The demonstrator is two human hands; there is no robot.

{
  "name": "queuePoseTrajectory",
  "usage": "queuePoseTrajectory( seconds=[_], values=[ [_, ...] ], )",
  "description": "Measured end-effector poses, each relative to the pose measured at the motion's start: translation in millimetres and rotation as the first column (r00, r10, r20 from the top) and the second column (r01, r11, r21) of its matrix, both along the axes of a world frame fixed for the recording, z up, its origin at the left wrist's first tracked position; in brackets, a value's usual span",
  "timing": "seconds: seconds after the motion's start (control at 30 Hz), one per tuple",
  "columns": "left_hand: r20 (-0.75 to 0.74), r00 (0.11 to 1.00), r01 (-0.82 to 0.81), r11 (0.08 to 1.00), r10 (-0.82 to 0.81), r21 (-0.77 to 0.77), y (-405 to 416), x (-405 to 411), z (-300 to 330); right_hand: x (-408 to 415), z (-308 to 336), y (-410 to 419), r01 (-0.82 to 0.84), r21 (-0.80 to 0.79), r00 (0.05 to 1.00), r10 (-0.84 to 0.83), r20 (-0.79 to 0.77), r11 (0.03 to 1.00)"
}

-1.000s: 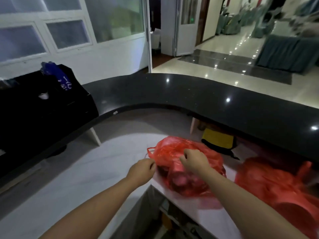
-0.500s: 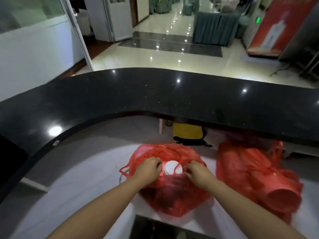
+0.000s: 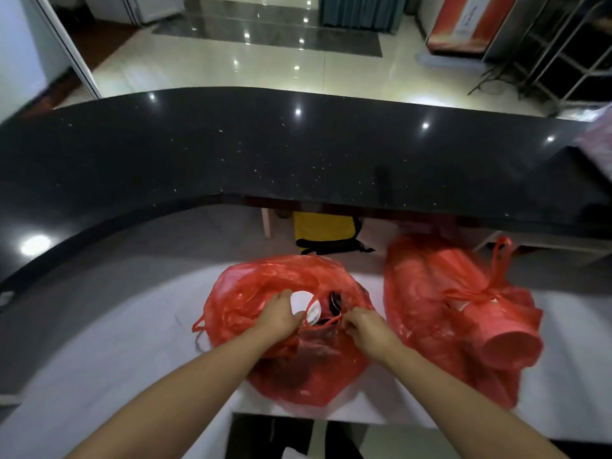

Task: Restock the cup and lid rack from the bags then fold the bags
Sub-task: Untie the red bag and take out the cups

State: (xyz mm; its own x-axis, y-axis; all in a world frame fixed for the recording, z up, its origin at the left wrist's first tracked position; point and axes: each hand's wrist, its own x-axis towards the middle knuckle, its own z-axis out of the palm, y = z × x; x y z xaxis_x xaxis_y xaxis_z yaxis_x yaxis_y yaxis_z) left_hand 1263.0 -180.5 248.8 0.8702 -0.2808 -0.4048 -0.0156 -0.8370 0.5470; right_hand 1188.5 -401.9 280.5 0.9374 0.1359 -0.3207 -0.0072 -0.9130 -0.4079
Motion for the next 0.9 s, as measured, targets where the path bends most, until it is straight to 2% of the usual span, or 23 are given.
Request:
queuePoseTrajectory(
  seconds=[0.23,0.4,0.53,0.6,0.67,0.7,0.9],
  values=[
    [-0.121,0.991,-0.046,0.999,0.048,0.018,-14,6,0,5,-12,-9,-0.033,0.000,0.999,0.033,-0.036,0.999],
    [-0.304,0.931,-0.245,0.963,0.202,-0.113,-14,2,-6,9,-14,-16,-0.064,0.001,0.995,0.063,-0.080,0.998],
    [-0.378,0.895,-0.305,0.943,0.237,-0.131,-10,1,-7,10,-14,-19,-0.073,0.004,0.994,0.073,-0.085,0.997],
    [-0.348,0.900,-0.304,0.950,0.263,-0.070,-9,1,-1,9,-14,-21,-0.080,0.006,0.993,0.080,-0.083,0.997],
    [-0.256,0.926,-0.278,0.960,0.277,0.033,-7,0,5,10,-12,-21,-0.079,0.019,0.994,0.080,-0.073,0.997],
    [-0.220,0.934,-0.283,0.959,0.283,0.034,-6,0,8,10,-10,-21,-0.076,0.023,0.995,0.077,-0.060,0.997],
    [-0.117,0.937,-0.342,0.931,0.328,-0.131,10,1,24,19,8,-11,-0.040,0.058,0.995,0.034,0.092,0.998]
  ],
)
